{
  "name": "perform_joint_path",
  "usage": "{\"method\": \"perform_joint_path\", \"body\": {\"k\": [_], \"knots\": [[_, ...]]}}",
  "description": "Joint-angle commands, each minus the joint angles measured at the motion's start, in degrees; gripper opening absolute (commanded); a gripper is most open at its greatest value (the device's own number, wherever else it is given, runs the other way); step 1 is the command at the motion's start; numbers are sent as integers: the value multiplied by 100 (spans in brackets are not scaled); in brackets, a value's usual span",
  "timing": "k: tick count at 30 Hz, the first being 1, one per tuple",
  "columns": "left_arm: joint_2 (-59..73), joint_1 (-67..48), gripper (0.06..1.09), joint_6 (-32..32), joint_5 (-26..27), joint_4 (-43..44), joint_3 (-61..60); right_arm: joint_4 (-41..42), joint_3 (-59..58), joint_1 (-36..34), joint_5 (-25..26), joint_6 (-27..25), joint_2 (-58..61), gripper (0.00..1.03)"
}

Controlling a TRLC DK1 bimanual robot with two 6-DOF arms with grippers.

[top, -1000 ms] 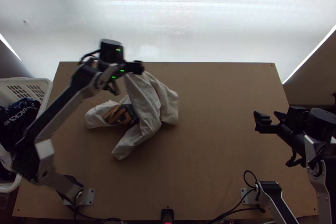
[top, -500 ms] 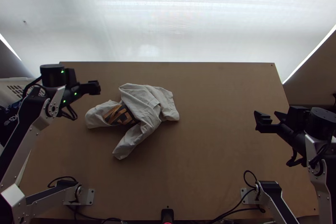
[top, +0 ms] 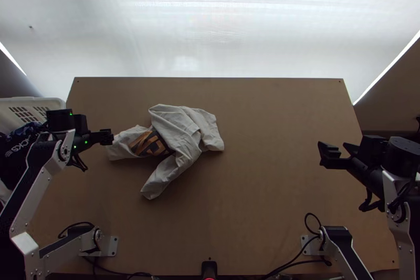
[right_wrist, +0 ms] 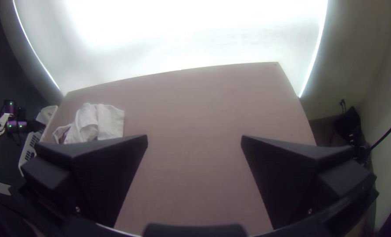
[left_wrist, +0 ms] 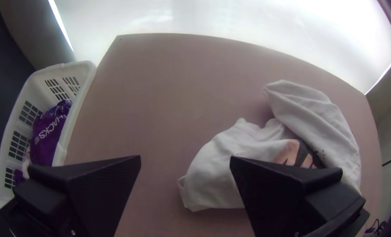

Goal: Fold the t-shirt

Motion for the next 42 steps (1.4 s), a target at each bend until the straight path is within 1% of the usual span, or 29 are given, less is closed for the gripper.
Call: {"method": "perform_joint_path", "body": {"k": [1, 5, 6, 11, 12, 14, 15, 16, 17, 18, 22, 25, 28, 32, 36, 39, 42], "knots": [[378, 185, 104, 175, 263, 206, -486, -71, 19, 0, 0, 5, -30, 99], [633, 247, 103, -274, 1089, 312, -538, -71, 10, 0, 0, 5, -39, 99], [695, 238, 103, -379, 1177, 347, -556, -71, 10, 0, 0, 5, -39, 99], [1072, 53, 103, -696, 1186, 681, -591, -71, 45, 0, 0, -4, -39, 99], [1143, 36, 98, -713, 1186, 681, -582, -71, 45, 0, 0, -13, -48, 99], [1178, 36, 79, -731, 1186, 725, -547, -80, 45, -8, 9, -31, -56, 99], [1169, 36, 65, -739, 1186, 813, -573, -80, 45, -8, 9, -31, -56, 99], [1178, 36, 45, -739, 1186, 971, -617, -88, 45, -17, 9, -31, -56, 99], [1187, 45, 22, -739, 1168, 1120, -652, -88, 45, -17, 9, -39, -56, 99], [1204, 53, 9, -748, 1124, 1199, -688, -88, 45, -17, 9, -39, -56, 99], [879, 27, 9, -748, 1089, 1059, -582, -80, 54, -17, 9, -48, -56, 99], [158, 27, 9, -898, 1089, 865, -213, -80, 54, -17, 9, -57, -56, 99], [-527, 53, 9, -1328, 1098, 839, 262, -36, -7, -17, 9, -66, -56, 99], [-1283, 106, 9, -2023, 1124, 1340, 613, 26, -78, 9, 0, -57, -56, 99], [-1969, 62, 9, -2594, 1168, 2061, 692, 52, -95, 44, 0, -57, -56, 99], [-2100, 124, 9, -2752, 1151, 2280, 868, 52, -69, 44, 0, -66, -56, 99], [-2004, 669, 9, -2902, 1124, 2289, 991, 52, -60, 44, 0, -66, -83, 99]]}}
